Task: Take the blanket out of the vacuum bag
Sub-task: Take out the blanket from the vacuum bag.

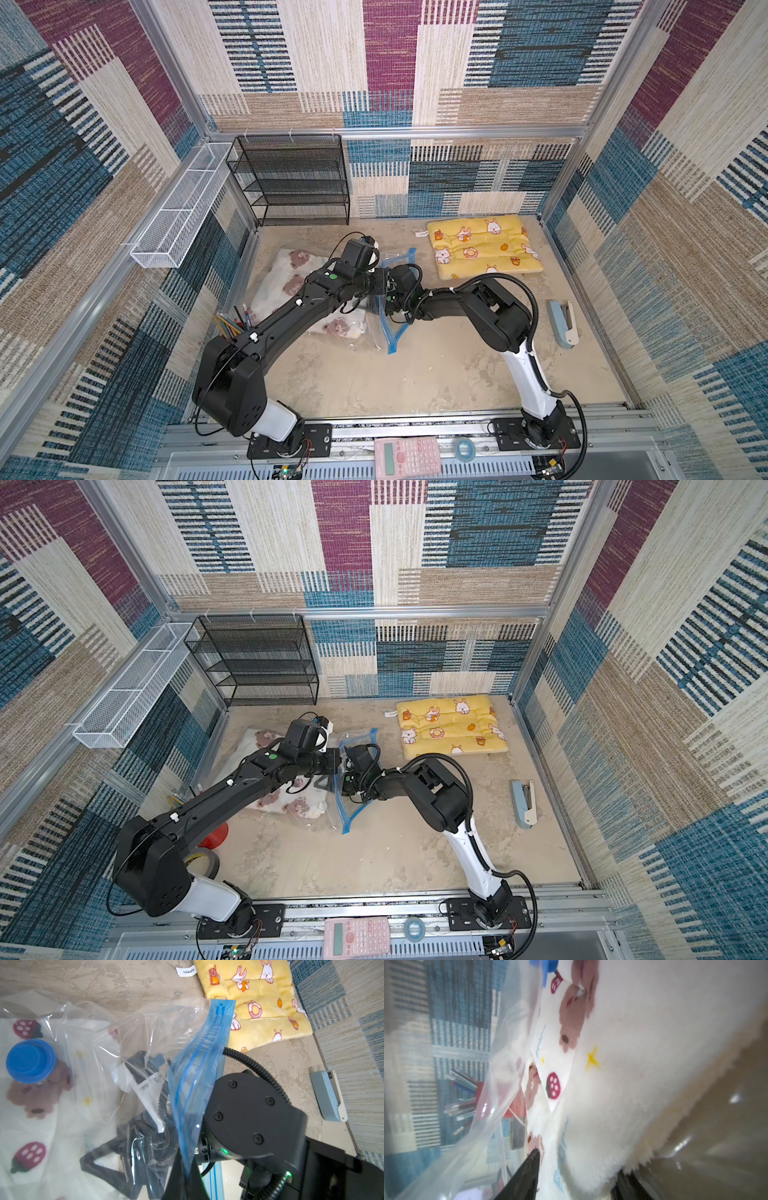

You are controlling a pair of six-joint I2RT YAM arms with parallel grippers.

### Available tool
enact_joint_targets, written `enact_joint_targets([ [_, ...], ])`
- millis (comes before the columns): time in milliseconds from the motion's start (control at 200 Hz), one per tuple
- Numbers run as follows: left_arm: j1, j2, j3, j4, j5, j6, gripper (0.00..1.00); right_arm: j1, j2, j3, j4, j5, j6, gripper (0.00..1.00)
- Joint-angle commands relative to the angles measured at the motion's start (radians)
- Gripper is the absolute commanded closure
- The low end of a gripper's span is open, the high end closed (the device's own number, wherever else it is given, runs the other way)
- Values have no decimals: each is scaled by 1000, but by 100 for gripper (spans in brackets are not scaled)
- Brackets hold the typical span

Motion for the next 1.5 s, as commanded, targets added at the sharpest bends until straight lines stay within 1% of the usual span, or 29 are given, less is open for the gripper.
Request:
enact_joint_targets([
  [0,0,-16,-7,48,18,14,100,2,7,4,41,-40,58,51],
  [35,0,-17,-8,49,15,16,100,2,6,7,39,-38,57,53],
  [215,0,-17,-8,48,13,15,100,0,3,0,68,-26,69,75],
  [331,1,-11,-13,48,8,10,100,-2,-18,-18,90,-7,71,86],
  [406,0,-8,-11,47,2,11,100,-6,-41,-36,103,-1,71,91],
  [531,1,-3,-5,28,-24,16,100,-12,-82,-62,123,-13,78,97],
  [651,1,6,2,12,-40,18,100,-16,-120,-94,169,-40,105,99],
  [836,1,12,4,11,-40,18,100,-28,-173,-146,215,-58,136,99],
  [1152,3,15,7,5,-44,20,100,-62,-242,-192,203,-90,128,100],
  [1498,1,15,6,2,-45,20,100,-85,-302,-238,142,-66,74,100],
])
